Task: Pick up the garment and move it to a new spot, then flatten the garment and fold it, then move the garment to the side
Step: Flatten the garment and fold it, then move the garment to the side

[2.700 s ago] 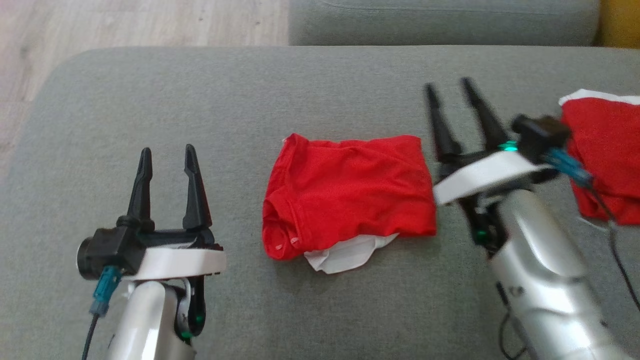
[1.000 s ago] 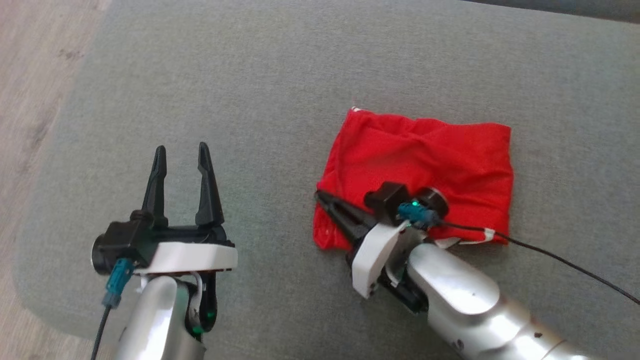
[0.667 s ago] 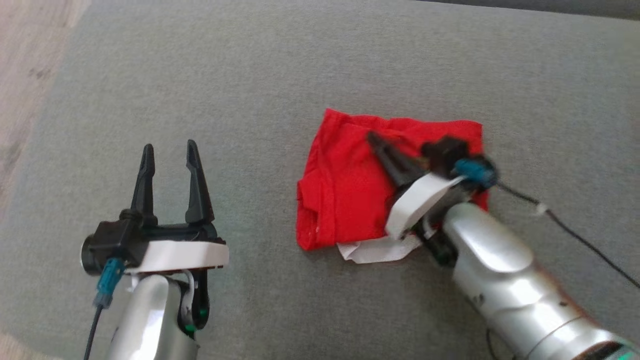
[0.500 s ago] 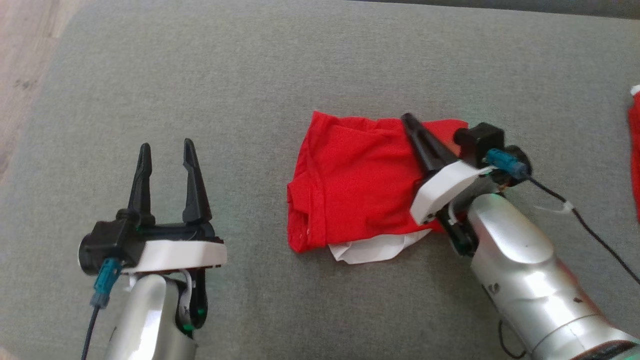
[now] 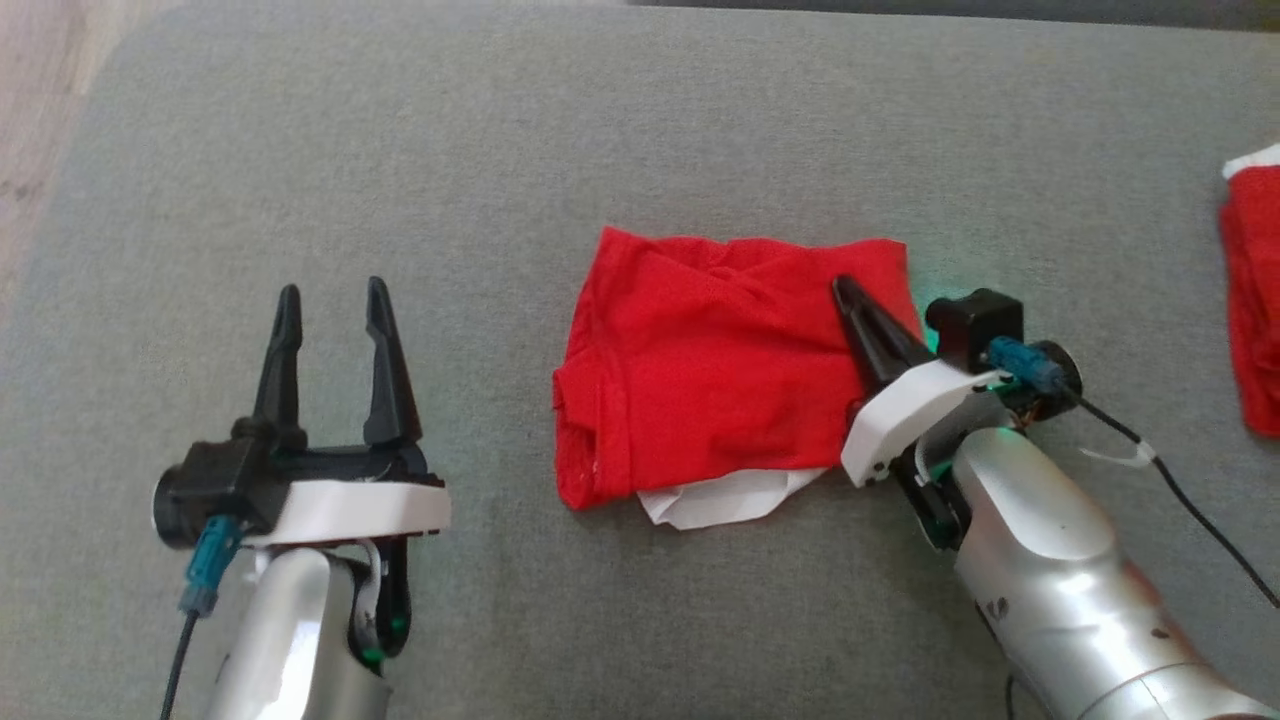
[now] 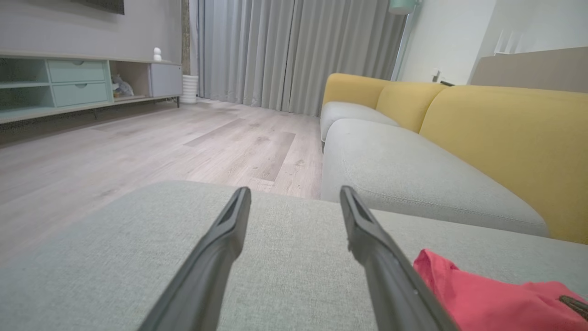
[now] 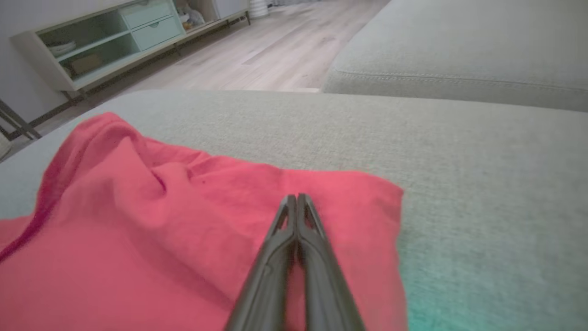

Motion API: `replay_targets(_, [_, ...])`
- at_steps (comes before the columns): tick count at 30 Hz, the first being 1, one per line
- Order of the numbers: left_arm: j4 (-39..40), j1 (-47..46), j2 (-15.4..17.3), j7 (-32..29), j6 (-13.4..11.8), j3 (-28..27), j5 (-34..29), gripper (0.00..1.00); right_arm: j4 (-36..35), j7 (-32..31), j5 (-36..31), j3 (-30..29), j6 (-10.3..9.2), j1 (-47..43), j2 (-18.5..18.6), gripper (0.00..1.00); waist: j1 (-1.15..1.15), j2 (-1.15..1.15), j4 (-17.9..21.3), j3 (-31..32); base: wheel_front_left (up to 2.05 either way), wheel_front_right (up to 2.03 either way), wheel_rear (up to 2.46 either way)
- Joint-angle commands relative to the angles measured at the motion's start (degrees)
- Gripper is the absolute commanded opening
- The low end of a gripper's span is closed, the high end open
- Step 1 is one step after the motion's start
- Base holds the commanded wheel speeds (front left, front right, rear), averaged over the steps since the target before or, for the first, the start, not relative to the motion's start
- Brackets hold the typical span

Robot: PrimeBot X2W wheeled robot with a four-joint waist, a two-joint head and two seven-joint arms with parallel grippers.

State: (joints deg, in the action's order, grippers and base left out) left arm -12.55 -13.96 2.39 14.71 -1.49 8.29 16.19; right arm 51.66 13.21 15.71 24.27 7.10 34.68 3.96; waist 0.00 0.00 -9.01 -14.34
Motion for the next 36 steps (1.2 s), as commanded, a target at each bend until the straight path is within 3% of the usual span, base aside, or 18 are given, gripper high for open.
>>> replay_targets(1, [1.86, -1.74, 0.49, 0.29, 0.16, -2.30, -0.73, 1.00, -1.99, 1.15, 0.22, 0.36, 0.39, 0.77, -1.08, 0.00, 0.00, 0.00, 0.64, 0.42, 0.00, 0.00, 0.00])
replay_targets(8, [2.31, -0.41, 0.49, 0.29, 0.66, -3.59, -1.53, 1.00, -11.29, 1.75, -1.27, -5.57, 0.39, -1.94, -1.08, 0.00, 0.00, 0.00, 3.97, 2.62, 0.00, 0.00, 0.00])
replay_targets(19, [2.86, 2.73, 0.49, 0.29, 0.77, -3.84, -1.90, 1.00, -30.01, 1.78, -5.25, -17.28, 0.39, -17.21, -1.08, 0.00, 0.00, 0.00, 7.65, 5.63, 0.00, 0.00, 0.00])
replay_targets(20, [2.88, 3.14, 0.49, 0.29, 0.75, -3.97, -2.03, 1.00, -30.99, 1.78, -5.33, -17.70, 0.39, -18.50, -1.08, 0.42, 0.00, 0.00, 7.86, 5.71, 0.00, 0.00, 0.00])
replay_targets(21, [2.87, 3.56, 0.49, 0.29, 0.65, -4.23, -2.12, 1.00, -31.90, 1.78, -5.10, -18.09, 0.39, -19.74, -1.08, 0.91, 0.00, 0.00, 8.05, 5.85, 0.00, 0.00, 0.00])
replay_targets(22, [2.83, 3.99, 0.49, 0.29, 0.59, -4.40, -2.03, 1.00, -32.63, 1.78, -4.88, -18.35, 0.39, -20.96, -1.08, 1.00, 0.00, 0.00, 8.14, 5.97, 0.00, 0.00, 0.00])
replay_targets(27, [2.10, 5.42, 0.49, 0.29, 0.69, -4.06, -2.38, 1.00, -35.82, 1.78, -4.22, -19.99, 0.39, -25.14, -1.08, 1.00, 0.00, 0.00, 8.12, 6.44, 0.00, 0.00, 0.00])
replay_targets(36, [2.29, 3.81, 0.49, 0.29, 0.69, -3.19, -2.11, 1.00, -36.29, 1.24, -5.45, -20.28, 0.39, -24.54, -1.08, 1.00, 0.00, 0.00, 6.89, 4.98, 0.00, 0.00, 0.00])
